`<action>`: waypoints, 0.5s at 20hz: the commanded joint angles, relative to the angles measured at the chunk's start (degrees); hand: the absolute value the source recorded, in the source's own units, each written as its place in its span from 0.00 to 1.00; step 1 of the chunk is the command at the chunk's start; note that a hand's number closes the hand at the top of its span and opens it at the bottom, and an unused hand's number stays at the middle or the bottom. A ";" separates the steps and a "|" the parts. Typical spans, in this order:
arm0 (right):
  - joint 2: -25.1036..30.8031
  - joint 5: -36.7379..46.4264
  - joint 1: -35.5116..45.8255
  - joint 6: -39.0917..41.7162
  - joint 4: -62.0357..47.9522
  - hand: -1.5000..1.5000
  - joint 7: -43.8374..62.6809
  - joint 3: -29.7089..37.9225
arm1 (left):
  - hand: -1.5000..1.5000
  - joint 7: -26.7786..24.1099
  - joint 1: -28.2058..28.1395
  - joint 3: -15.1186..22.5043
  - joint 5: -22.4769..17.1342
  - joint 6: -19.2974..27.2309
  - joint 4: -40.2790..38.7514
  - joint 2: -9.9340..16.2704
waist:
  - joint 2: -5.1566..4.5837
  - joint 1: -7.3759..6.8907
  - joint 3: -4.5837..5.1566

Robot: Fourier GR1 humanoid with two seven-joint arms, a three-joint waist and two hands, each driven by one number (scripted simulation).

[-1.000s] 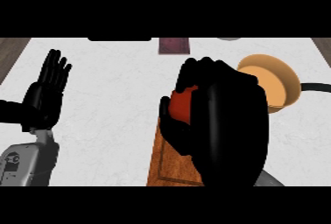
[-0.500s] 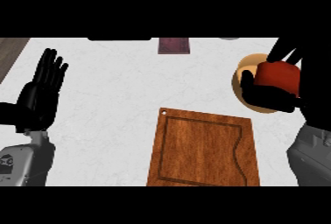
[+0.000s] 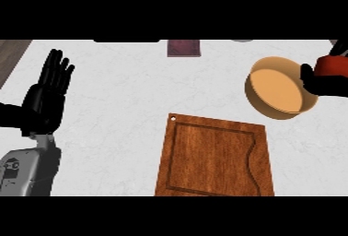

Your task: Pick the bell pepper from the cutting board and place it in the pot

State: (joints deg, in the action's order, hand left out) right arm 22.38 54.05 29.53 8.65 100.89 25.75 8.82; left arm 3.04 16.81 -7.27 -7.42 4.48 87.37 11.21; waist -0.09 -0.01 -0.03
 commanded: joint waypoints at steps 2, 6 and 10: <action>3.41 -2.28 -0.01 -6.63 -13.20 1.00 -11.26 5.28 | 0.50 -0.62 0.47 0.15 0.93 -0.39 -0.38 0.44 | -0.06 -0.33 0.01; 4.63 -2.00 1.74 -10.72 -22.54 1.00 -16.21 6.70 | 0.50 2.29 3.53 -0.80 -0.39 -0.24 -0.54 0.67 | -0.11 -0.29 0.01; 4.09 1.18 7.38 -7.08 -31.87 1.00 -13.14 2.88 | 0.50 -3.71 -2.31 0.60 0.96 -0.69 -0.71 -1.67 | -0.28 -0.92 0.05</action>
State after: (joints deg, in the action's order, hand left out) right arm 25.61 54.07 33.89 0.84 77.79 13.89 12.50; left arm 3.55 15.94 -6.98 -7.12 4.29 89.01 10.68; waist -0.17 -0.62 -0.01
